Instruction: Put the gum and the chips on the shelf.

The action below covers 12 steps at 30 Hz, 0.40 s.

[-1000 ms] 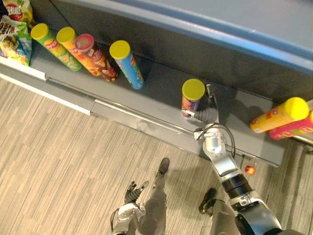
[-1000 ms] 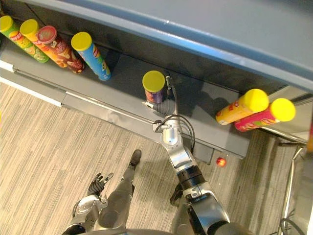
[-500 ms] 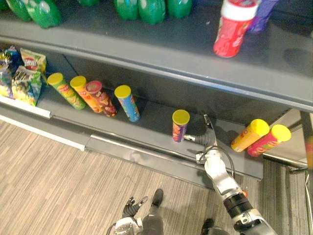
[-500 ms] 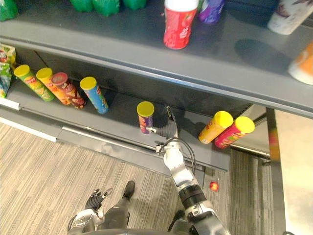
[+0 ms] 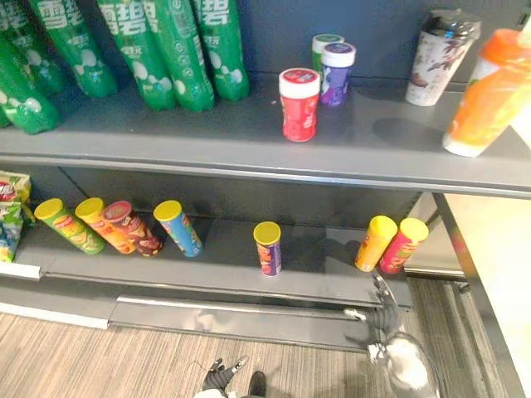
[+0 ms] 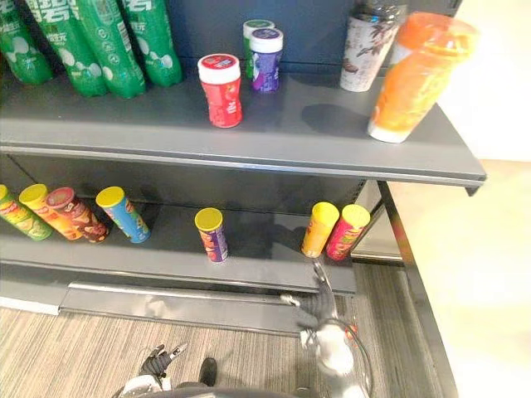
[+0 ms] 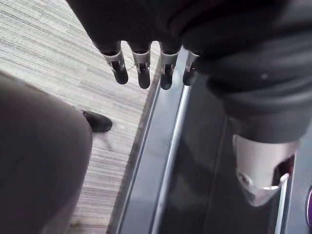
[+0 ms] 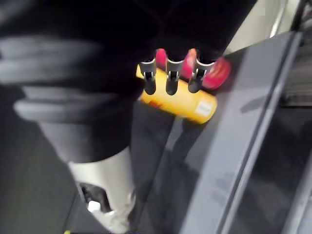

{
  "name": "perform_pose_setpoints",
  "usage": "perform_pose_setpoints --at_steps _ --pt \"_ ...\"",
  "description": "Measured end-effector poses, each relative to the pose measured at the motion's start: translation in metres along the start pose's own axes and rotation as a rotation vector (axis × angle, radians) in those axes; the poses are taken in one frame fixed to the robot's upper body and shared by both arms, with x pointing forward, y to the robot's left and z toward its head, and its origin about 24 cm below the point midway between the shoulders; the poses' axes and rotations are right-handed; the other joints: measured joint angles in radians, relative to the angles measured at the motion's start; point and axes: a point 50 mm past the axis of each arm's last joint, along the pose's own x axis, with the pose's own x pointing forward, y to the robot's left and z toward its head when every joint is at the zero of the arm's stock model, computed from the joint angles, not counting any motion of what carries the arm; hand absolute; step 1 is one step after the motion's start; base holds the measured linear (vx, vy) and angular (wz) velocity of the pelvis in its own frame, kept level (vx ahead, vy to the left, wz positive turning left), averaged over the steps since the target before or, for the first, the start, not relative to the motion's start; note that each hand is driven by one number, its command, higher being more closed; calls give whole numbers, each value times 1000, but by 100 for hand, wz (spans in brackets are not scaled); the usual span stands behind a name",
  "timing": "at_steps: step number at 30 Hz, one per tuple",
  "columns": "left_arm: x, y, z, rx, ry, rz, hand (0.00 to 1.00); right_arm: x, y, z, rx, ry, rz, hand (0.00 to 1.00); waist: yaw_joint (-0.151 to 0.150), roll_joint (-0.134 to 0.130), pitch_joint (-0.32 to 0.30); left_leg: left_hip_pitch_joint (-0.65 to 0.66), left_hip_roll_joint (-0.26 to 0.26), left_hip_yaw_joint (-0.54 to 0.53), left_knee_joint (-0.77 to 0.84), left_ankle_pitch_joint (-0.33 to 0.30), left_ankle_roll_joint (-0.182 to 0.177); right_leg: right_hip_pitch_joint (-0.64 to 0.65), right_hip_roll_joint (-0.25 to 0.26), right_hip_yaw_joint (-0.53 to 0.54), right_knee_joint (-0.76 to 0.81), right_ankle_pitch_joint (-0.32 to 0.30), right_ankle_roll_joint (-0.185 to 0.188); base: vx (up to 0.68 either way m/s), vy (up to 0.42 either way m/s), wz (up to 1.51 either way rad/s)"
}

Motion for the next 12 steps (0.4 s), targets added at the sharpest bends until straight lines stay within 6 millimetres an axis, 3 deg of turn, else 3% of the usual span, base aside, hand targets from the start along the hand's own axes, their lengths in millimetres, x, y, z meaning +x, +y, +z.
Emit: perform_pose_setpoints --at_steps 4,7,9,10,12 --pt "-1 1 -6 11 23 -3 0 -24 -11 -44 -16 175 -12 0 -19 3 -13 20 6 17 -2 -7 -2 10 5 17 -3 1 -2 -12 -4 -11" --pt "-1 1 -6 24 20 -10 0 -48 -14 -96 -24 426 -22 0 -23 4 -15 34 16 37 -6 -19 -4 10 14 38 -3 1 -3 -29 -10 -22" --pt "-1 0 -8 30 26 -23 0 -77 -27 -139 17 698 -112 0 -34 8 -17 39 24 55 -6 -27 -7 7 21 51 -9 0 -11 -12 -12 -20" --pt "-1 0 -10 31 34 -24 0 -86 -28 -149 50 774 -143 0 -39 8 -17 38 26 57 -6 -29 -8 7 23 53 -14 1 -10 1 -12 -16" --pt "-1 2 -11 17 46 -25 0 -126 -28 -180 284 1087 -319 0 -41 12 -18 39 34 65 -6 -36 -9 6 33 65 -22 1 -11 23 -17 -12"
